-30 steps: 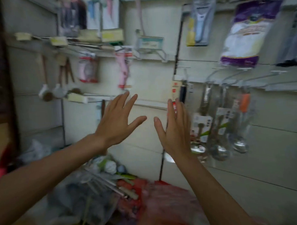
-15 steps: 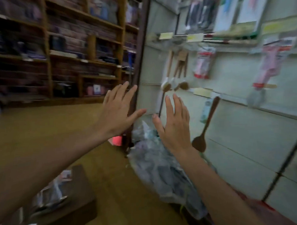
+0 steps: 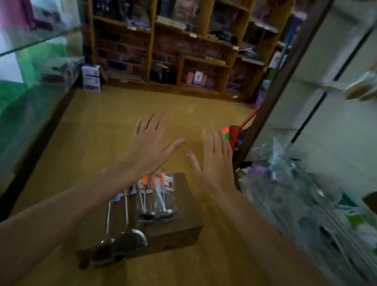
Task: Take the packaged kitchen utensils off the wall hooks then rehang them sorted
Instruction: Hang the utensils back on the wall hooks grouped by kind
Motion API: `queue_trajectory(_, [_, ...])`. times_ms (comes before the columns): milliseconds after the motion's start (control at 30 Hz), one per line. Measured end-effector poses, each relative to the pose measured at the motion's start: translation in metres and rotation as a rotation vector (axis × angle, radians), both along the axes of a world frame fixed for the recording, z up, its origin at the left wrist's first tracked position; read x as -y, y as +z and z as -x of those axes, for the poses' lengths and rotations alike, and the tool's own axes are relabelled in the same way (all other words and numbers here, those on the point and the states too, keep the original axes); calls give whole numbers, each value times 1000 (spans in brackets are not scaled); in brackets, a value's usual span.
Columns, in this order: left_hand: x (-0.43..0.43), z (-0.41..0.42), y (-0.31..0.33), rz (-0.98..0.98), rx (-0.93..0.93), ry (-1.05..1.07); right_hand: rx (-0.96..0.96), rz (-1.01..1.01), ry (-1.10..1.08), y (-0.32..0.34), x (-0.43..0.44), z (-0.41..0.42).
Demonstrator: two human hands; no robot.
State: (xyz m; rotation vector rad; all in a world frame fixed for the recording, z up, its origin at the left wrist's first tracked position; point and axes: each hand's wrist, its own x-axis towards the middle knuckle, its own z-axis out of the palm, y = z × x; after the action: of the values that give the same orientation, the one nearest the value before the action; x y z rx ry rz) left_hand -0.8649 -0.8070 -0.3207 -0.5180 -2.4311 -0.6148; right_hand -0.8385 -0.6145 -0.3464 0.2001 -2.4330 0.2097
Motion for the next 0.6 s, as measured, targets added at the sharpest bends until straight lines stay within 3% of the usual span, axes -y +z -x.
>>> queue_trajectory(167, [43, 47, -92, 18, 225, -22, 236, 57, -21, -80, 38, 40])
queue_trajectory(333, [57, 60, -166, 81, 512, -102, 609, 242, -202, -168, 49, 75])
queue_trajectory(433, [51, 64, -213, 118, 546, -158, 843, 282, -275, -212, 53, 80])
queue_trajectory(600, [40, 65, -262, 122, 686, -188, 1011, 169, -339, -247, 63, 86])
